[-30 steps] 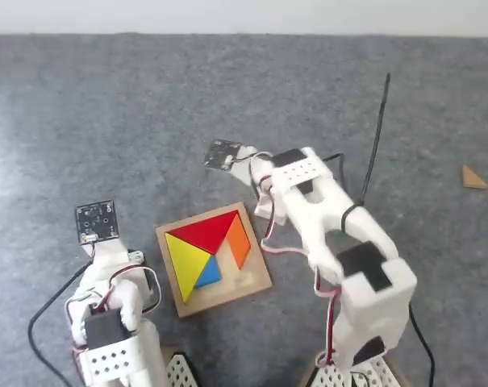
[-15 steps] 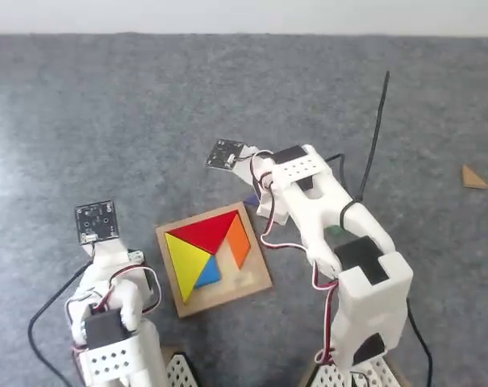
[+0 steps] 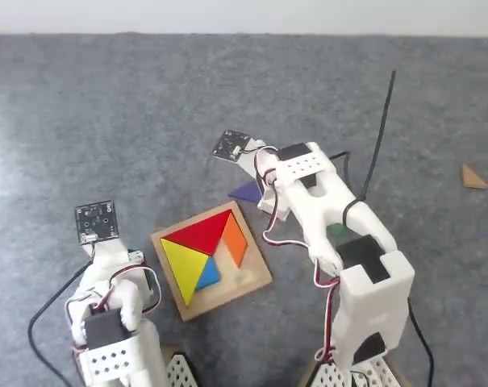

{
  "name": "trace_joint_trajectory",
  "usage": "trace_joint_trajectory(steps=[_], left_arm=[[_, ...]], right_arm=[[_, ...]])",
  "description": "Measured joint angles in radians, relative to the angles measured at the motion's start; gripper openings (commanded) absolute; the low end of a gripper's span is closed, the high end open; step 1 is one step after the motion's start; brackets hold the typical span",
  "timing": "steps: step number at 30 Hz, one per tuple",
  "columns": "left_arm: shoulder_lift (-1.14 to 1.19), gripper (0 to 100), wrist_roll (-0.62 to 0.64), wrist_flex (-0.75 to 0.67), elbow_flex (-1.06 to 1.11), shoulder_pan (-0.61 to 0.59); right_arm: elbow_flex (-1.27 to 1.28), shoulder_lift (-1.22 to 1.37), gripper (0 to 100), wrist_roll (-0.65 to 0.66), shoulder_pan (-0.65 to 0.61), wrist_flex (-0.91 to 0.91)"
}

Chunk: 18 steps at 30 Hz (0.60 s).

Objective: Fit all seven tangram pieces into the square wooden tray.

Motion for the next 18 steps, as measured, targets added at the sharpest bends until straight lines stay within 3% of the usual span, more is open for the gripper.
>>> trace_joint_trajectory(steps=[2,7,12,18], left_arm=[[0.0,1,0.0,0.0,0.0,0.0],[0.0,1,0.0,0.0,0.0,0.0],[0.0,1,0.0,0.0,0.0,0.0],[0.0,1,0.0,0.0,0.0,0.0]], right_arm=[[0.0,-0.026,5.4,0.002,0.0,0.021],[0.0,-0.074,31.2,0.0,0.0,0.044],[-0.055,-0.069,27.8,0.02,-0.064,0.044],[-0.296,0.132,27.7,0.103,-0.101,0.157]])
